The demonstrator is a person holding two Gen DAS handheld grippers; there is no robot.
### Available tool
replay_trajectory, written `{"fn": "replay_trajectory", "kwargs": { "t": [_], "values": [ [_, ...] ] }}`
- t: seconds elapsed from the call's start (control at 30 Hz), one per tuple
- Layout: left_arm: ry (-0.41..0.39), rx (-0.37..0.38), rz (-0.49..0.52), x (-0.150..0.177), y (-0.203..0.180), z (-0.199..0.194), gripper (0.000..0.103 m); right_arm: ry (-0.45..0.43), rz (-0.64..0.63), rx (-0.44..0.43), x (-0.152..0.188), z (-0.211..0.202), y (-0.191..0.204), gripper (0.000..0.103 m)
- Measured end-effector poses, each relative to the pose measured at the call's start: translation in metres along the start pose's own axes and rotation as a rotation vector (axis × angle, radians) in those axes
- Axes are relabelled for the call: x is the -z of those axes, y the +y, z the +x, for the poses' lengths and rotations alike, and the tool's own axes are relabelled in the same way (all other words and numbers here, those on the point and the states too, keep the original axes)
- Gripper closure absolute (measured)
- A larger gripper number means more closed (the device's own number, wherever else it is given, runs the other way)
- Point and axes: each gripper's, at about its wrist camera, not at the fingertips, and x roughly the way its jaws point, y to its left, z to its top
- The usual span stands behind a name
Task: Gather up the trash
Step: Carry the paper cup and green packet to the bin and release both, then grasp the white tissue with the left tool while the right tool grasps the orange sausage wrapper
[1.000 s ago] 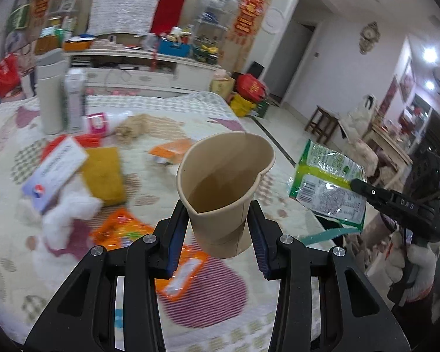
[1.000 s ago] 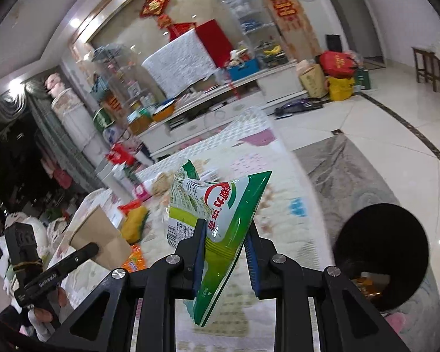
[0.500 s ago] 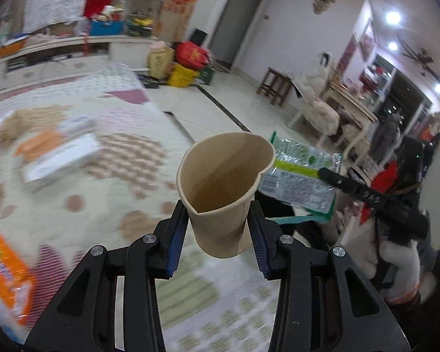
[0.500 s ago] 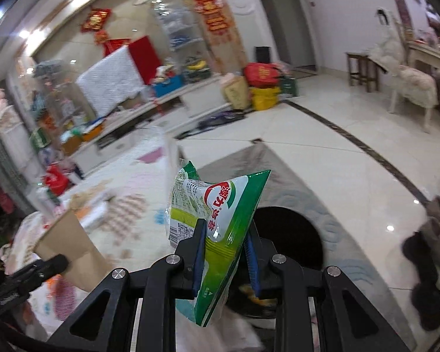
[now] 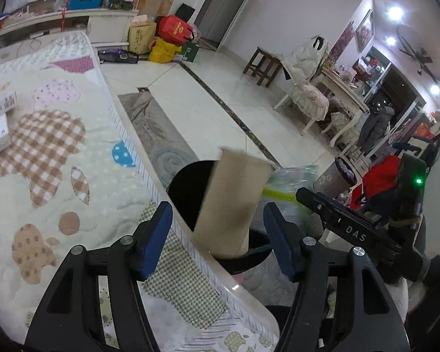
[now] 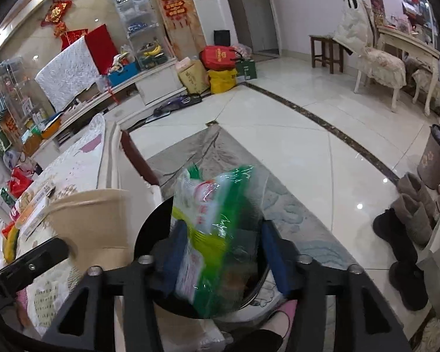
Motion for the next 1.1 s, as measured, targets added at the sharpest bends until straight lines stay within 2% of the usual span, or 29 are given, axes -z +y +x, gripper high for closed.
{"fn": "replay_trajectory", "kwargs": {
  "t": [0.27,0.57,0.67,0.73,1.1],
  "values": [
    [-0.015,-0.032,0.013,0.006,0.009,-0.015,0.04,0.045,0.019,-0.027,0.007,0.008,0.001,0.052],
    [-0.059,-0.13,0.03,0.016,0.021,-0.041,0.04,0.056,-0.017,-0.051,0.015,0.001,0.023,0.052],
    [-0.08,-0.172,0.04,0.02,0.026,-0.053,0.039,0.052,-0.036,-0.068,0.015,-0.005,0.036,0.05],
    [-0.094,-0.187,0.042,0.023,0.028,-0.06,0.039,0.045,-0.051,-0.076,0.015,-0.009,0.045,0.045],
    [-0.14,-0.3,0.027,0.035,0.056,-0.1,0.039,0.043,-0.146,-0.187,0.023,-0.021,0.116,0.04]
  ]
}}
